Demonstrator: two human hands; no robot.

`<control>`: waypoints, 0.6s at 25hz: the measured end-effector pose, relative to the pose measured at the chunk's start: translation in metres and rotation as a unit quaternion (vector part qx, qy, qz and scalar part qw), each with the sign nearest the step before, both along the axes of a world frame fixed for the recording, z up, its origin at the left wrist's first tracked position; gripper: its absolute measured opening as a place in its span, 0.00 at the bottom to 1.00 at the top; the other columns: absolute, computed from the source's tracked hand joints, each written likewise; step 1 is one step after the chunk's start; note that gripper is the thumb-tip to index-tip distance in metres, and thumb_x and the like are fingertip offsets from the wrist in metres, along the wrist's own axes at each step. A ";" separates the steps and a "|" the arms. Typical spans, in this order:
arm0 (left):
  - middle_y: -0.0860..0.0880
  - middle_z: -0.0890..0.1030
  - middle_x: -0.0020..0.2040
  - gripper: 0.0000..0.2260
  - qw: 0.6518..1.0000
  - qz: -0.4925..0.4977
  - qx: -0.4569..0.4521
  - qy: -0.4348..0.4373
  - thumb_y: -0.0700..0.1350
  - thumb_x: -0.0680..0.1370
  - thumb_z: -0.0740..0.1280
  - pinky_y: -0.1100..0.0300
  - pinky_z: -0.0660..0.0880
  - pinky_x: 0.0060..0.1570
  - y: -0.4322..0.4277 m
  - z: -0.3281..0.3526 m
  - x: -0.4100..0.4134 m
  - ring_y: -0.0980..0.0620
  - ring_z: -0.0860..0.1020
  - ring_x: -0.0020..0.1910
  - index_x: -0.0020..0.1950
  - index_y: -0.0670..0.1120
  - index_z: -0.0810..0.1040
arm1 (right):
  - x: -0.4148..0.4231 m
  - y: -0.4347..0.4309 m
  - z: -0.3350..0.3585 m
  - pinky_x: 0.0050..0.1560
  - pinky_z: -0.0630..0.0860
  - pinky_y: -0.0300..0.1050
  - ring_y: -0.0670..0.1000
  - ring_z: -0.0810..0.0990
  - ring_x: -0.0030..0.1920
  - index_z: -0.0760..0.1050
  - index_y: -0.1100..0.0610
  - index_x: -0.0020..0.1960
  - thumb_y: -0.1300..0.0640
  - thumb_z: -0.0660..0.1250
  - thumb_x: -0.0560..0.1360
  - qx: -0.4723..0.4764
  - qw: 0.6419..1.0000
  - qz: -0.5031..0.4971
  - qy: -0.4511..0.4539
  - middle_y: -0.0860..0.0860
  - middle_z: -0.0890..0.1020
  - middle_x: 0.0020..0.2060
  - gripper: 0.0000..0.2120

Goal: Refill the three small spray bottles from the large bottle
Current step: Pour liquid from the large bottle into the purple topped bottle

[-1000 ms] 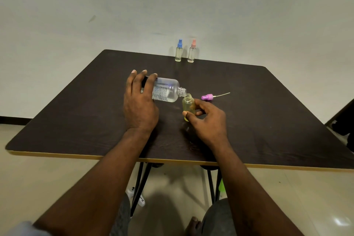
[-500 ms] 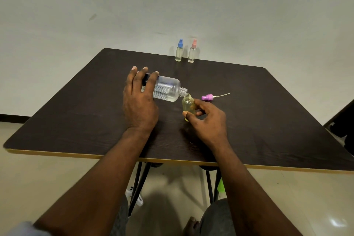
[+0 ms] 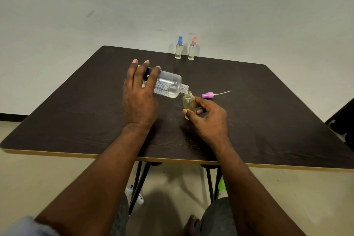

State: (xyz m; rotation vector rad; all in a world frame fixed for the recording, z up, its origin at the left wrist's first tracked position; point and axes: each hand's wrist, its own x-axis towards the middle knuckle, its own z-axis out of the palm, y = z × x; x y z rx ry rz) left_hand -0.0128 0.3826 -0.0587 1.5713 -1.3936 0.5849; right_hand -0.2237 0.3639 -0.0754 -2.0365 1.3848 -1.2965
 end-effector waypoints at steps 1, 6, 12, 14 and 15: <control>0.43 0.72 0.77 0.27 1.000 -0.001 -0.003 -0.004 0.31 0.77 0.71 0.40 0.71 0.70 0.000 0.000 0.000 0.39 0.62 0.80 0.74 0.46 0.76 | 0.000 0.000 0.000 0.44 0.74 0.25 0.33 0.78 0.50 0.81 0.51 0.67 0.48 0.80 0.72 0.000 1.000 0.001 0.001 0.34 0.80 0.46 0.26; 0.42 0.72 0.77 0.26 1.000 0.000 -0.004 -0.007 0.31 0.77 0.70 0.41 0.70 0.70 -0.001 0.001 0.001 0.39 0.62 0.80 0.74 0.46 0.76 | 0.001 0.001 0.001 0.48 0.76 0.29 0.35 0.80 0.49 0.82 0.50 0.67 0.48 0.80 0.71 0.003 1.000 0.000 -0.002 0.35 0.81 0.46 0.25; 0.43 0.72 0.76 0.27 1.000 0.004 -0.016 -0.010 0.30 0.77 0.70 0.40 0.70 0.71 0.001 0.002 0.000 0.39 0.62 0.80 0.74 0.47 0.77 | 0.002 0.001 0.002 0.47 0.75 0.28 0.35 0.80 0.49 0.82 0.50 0.66 0.48 0.80 0.71 0.003 1.000 -0.001 -0.002 0.33 0.81 0.46 0.25; 0.43 0.72 0.76 0.26 1.000 0.006 -0.016 -0.009 0.31 0.77 0.70 0.41 0.69 0.71 0.001 0.002 0.000 0.39 0.62 0.80 0.74 0.47 0.77 | 0.002 0.001 0.001 0.47 0.75 0.27 0.34 0.80 0.49 0.82 0.50 0.66 0.48 0.80 0.71 0.002 1.000 -0.002 -0.002 0.34 0.80 0.45 0.25; 0.43 0.72 0.76 0.26 1.000 0.005 -0.017 -0.010 0.31 0.77 0.70 0.41 0.70 0.71 0.001 0.002 0.000 0.39 0.62 0.80 0.74 0.47 0.77 | 0.001 0.001 0.002 0.47 0.75 0.27 0.34 0.80 0.49 0.82 0.51 0.67 0.47 0.81 0.71 0.001 1.000 -0.004 -0.002 0.34 0.80 0.45 0.26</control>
